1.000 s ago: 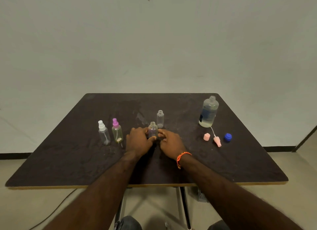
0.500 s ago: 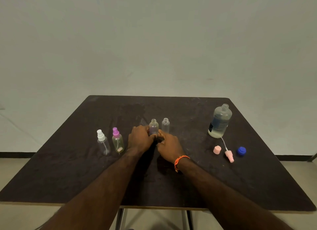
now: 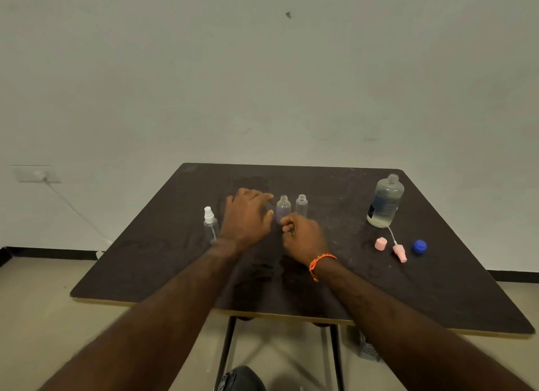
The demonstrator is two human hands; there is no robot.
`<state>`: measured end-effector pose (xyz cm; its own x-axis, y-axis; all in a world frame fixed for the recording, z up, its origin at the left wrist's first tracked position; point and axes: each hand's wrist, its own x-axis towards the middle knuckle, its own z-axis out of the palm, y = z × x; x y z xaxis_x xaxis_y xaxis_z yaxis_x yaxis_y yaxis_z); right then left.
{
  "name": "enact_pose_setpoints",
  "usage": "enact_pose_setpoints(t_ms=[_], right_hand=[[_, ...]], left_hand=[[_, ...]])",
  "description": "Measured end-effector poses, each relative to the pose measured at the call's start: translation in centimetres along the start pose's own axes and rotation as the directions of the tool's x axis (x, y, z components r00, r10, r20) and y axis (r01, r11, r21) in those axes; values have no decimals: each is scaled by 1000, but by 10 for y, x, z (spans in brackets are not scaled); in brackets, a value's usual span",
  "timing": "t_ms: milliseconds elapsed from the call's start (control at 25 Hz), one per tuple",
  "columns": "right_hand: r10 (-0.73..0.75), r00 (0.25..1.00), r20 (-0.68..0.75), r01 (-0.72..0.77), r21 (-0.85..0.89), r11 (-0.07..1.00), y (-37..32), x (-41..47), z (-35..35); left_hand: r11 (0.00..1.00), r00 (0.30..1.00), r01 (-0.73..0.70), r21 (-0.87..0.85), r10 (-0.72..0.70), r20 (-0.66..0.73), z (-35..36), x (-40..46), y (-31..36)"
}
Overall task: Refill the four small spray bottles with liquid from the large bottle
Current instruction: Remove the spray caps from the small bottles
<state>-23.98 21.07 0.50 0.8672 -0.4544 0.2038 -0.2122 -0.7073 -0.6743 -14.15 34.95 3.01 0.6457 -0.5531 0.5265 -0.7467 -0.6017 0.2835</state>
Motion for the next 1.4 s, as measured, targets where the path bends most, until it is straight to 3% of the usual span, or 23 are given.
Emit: enact_pose_setpoints(t_ms=[120,280,480,680,920,1160,1240,1400], right_hand=[[-74,994,84,80,-67,995,-22,-4,17],[-148,984,95,161,-154,975,-50,9,43],[-110,980,165,121,-56,991,-72,27,68],[-137,985,102,134,29,991,-59,18,57],[-138,986,93,150,-140,979,-19,-18,-2],[11,998,63,-3,-120,993,22,-46,-56],[33,997,66,-28,-76,997,27,-49,-65],[39,999,37,-36,-80,996,22,-50,-65]], left_hand=[[967,987,-131,220,107,118,-39,2,-33],[936,944,-117,331,1,330,-63,10,-76],[968,943,-120,221,42,330,-59,17,-84],[988,938,-130,87,94,334,-53,13,-63],[989,929,-122,-88,145,340,-33,0,-2],[967,870,-144,-210,225,439,3,-12,56],[963,859,-98,-250,209,468,17,-16,63],[915,927,85,-393,73,368,48,-30,63]])
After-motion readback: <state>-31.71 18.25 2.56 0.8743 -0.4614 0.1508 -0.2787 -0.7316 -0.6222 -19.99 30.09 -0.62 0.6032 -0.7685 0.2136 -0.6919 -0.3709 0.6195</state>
